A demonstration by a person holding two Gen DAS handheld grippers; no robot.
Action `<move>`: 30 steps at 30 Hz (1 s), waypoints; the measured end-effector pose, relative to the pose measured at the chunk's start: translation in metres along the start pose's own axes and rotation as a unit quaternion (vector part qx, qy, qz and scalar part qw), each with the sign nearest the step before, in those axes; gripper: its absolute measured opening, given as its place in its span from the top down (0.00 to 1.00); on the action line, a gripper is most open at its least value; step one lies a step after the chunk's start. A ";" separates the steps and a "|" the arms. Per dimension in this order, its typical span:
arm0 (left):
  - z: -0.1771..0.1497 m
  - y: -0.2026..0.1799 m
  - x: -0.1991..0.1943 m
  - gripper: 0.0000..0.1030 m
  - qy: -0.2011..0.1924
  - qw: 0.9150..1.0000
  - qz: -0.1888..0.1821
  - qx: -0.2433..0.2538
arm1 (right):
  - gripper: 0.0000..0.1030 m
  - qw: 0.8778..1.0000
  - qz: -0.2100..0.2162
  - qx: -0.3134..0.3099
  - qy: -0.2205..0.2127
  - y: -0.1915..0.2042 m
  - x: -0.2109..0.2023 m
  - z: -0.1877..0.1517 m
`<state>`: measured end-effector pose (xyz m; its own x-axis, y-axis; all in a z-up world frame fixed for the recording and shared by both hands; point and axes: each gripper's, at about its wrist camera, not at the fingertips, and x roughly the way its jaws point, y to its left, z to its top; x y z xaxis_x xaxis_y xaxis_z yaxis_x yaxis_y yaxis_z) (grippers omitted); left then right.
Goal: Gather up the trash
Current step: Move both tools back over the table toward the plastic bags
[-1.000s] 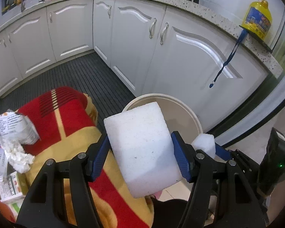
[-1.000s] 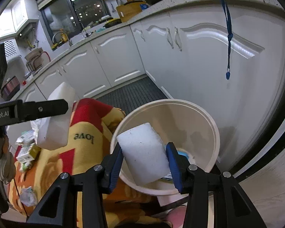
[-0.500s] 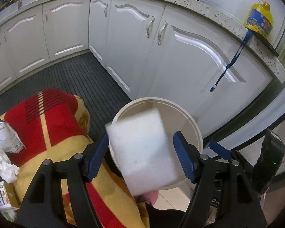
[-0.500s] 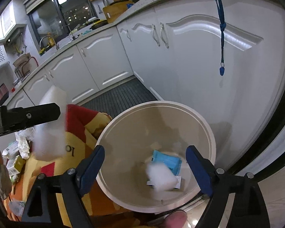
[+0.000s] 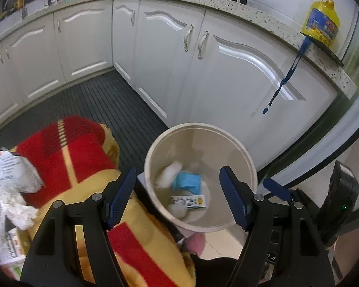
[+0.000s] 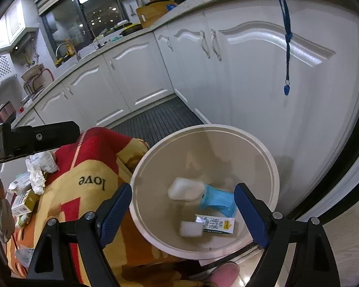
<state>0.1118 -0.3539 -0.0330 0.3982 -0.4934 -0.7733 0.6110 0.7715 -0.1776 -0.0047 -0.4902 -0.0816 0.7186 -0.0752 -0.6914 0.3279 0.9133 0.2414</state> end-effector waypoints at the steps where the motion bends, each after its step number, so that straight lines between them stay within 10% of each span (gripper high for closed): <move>1: -0.001 0.001 -0.004 0.31 -0.003 1.000 0.004 0.001 | 0.17 1.000 0.002 -0.002 -0.001 0.003 -0.001 0.001; 30: -0.082 0.127 -0.161 0.30 -0.071 0.992 0.073 -0.075 | 0.16 0.990 0.082 -0.108 -0.024 0.149 -0.048 -0.016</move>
<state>0.0691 -0.1437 0.0188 0.5741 -0.4153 -0.7056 0.4348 0.8849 -0.1670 -0.0004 -0.3444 -0.0231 0.7812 0.0679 -0.6206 0.0692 0.9785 0.1941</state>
